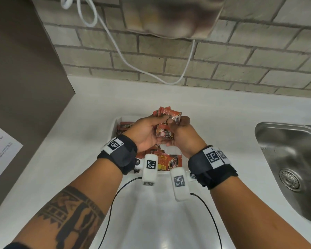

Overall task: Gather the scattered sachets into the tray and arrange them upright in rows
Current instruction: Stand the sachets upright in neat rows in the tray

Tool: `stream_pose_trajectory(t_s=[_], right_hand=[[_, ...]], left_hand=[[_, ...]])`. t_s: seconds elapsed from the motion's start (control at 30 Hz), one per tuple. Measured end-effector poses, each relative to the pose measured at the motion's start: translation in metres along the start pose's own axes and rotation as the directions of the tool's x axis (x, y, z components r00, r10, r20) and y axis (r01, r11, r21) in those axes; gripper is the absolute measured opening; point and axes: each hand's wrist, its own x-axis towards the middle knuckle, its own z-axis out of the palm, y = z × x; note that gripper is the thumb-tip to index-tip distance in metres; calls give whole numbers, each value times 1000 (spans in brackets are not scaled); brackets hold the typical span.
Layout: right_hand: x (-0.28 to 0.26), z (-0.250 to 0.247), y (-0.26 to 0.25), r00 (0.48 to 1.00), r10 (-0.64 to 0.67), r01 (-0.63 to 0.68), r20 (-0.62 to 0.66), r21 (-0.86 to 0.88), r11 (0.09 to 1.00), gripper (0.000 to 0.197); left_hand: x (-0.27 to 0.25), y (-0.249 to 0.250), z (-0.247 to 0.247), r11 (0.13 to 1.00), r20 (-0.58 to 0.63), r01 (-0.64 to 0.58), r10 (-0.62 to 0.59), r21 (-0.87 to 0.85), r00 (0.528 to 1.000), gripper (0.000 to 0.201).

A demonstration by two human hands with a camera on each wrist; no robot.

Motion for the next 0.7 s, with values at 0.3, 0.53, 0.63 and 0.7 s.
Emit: stream_pose_trajectory(t_s=[0.3, 0.53, 0.63, 0.7], right_hand=[[2, 9, -7, 986, -127, 80, -106, -367, 927, 32], [2, -4, -19, 953, -300, 264, 40, -593, 761, 24], [1, -4, -19, 983, -173, 173, 61, -617, 767, 22], [-4, -2, -19, 988, -71, 135, 134, -572, 809, 21]], left_hand=[[-13, 10, -22, 982, 13, -98, 97, 162, 995, 33], [-20, 25, -43, 926, 15, -105, 106, 362, 994, 29], [-23, 29, -52, 911, 9, -134, 142, 390, 990, 33], [-23, 30, -56, 909, 4, -144, 155, 392, 988, 37]])
